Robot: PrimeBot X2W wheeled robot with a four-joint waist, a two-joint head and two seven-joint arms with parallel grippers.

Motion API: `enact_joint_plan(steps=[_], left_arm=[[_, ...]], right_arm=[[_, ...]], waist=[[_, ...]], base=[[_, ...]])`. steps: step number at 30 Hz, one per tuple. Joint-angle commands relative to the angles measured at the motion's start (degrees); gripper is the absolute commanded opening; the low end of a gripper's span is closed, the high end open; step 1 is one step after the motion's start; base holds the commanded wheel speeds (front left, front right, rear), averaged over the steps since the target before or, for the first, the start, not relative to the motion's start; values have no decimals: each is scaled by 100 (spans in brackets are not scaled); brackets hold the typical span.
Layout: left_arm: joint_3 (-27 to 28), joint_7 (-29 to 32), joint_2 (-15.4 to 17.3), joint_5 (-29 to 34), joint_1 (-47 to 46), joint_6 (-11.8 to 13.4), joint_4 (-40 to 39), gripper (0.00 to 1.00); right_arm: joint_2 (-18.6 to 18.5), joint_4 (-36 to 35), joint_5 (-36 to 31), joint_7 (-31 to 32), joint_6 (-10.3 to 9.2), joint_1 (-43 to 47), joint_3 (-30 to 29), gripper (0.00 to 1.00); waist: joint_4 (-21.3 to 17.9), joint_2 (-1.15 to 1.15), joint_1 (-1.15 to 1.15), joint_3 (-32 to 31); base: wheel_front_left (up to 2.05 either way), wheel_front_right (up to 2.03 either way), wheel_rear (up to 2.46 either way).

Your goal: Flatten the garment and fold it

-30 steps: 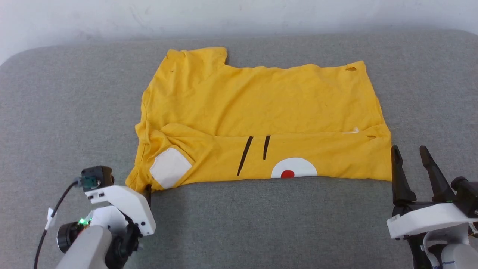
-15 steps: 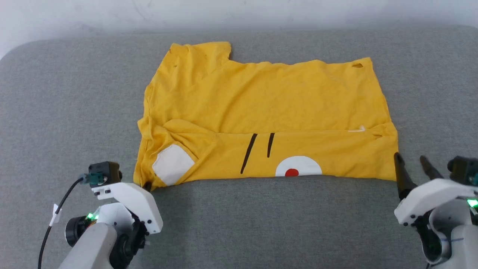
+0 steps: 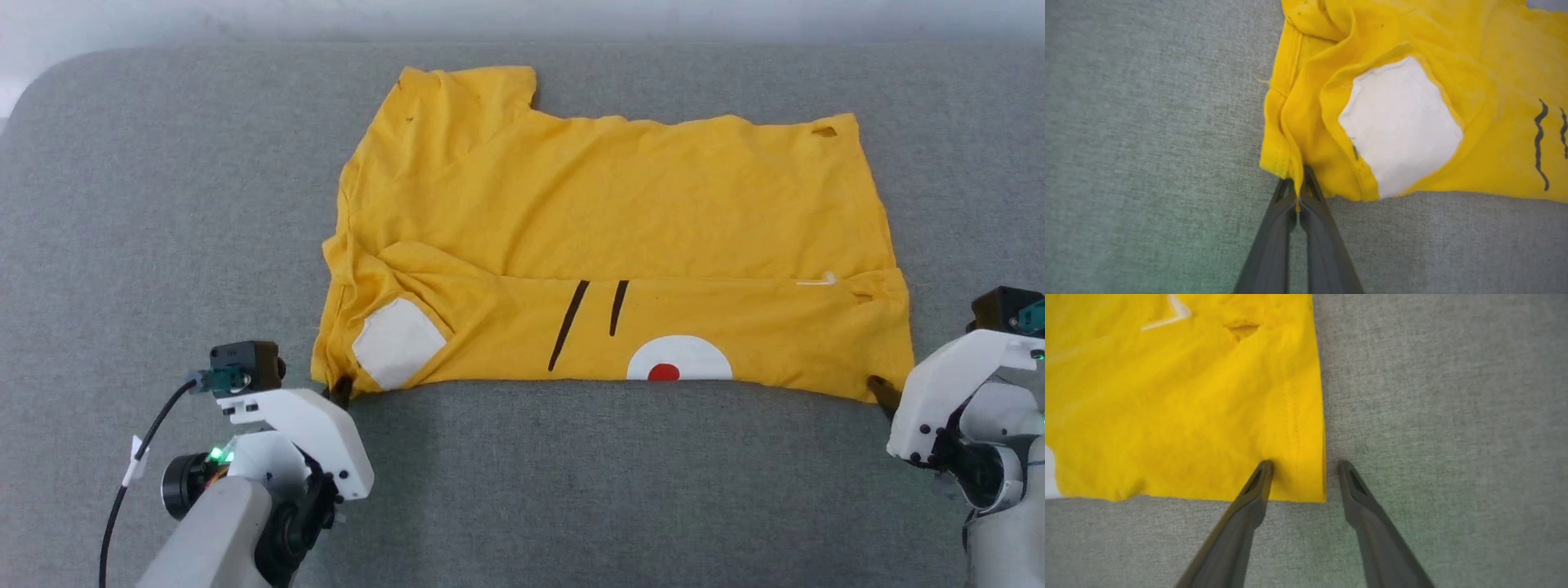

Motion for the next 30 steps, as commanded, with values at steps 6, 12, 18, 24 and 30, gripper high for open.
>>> enact_joint_plan(steps=[6,12,18,24,30], left_arm=[[-49,-578,-11,283,-119,-115,13,0],[-19,-1493,98,727,12,32,-73,0],[25,-1634,285,843,523,305,-473,0],[30,-1185,559,777,1327,668,-1042,0],[-76,-564,684,524,1927,801,-1249,0]], right_arm=[[44,-421,-89,-407,-5,97,8,0],[44,-784,218,-1610,-5,362,16,0],[44,-1283,418,-1896,-5,1022,-74,0],[44,-1691,712,-1486,-5,1833,-185,0],[44,-1472,850,-979,-5,2400,-296,0]], waist=[[54,0,0,-72],[73,0,0,-342],[93,0,0,-578],[46,0,0,-733],[24,0,0,-742]], base=[[0,0,0],[0,0,0],[0,0,0],[0,0,0],[0,0,0]])
